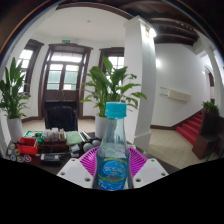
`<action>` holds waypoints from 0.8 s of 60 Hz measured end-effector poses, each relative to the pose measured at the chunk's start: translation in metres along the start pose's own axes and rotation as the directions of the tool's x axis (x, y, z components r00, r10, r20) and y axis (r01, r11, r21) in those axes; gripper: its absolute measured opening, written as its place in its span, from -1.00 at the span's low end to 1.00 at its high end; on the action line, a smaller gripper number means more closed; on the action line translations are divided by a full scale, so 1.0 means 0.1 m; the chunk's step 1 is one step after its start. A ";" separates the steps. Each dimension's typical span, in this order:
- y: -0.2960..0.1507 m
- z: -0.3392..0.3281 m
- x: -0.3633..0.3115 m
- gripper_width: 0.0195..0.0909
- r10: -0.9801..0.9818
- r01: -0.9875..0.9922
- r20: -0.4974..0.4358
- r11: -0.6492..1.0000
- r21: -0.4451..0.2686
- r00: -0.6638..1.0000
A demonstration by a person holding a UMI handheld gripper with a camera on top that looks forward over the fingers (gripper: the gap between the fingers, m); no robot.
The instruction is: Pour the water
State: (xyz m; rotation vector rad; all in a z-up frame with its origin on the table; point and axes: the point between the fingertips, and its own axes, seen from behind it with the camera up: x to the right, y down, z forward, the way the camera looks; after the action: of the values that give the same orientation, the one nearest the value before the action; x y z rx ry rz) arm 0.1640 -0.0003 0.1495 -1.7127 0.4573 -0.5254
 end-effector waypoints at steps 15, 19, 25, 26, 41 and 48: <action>0.26 0.33 -0.18 -0.44 0.061 -0.061 0.076 0.998 -0.004 0.995; 0.18 0.42 -0.25 -0.44 0.041 -0.040 0.080 0.999 -0.016 0.996; 0.21 0.48 -0.29 -0.22 0.035 -0.033 0.078 0.999 -0.029 0.996; 0.21 0.48 -0.29 -0.17 0.038 -0.035 0.078 0.999 -0.032 0.996; 0.53 0.12 -0.41 0.85 0.043 -0.016 0.199 0.990 -0.138 0.979; 0.64 -0.19 -0.41 0.88 0.024 0.012 0.222 0.987 -0.161 0.975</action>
State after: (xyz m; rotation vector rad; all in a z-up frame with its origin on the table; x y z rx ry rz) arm 0.1184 -0.0045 0.0859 -1.8998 0.3498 -0.2914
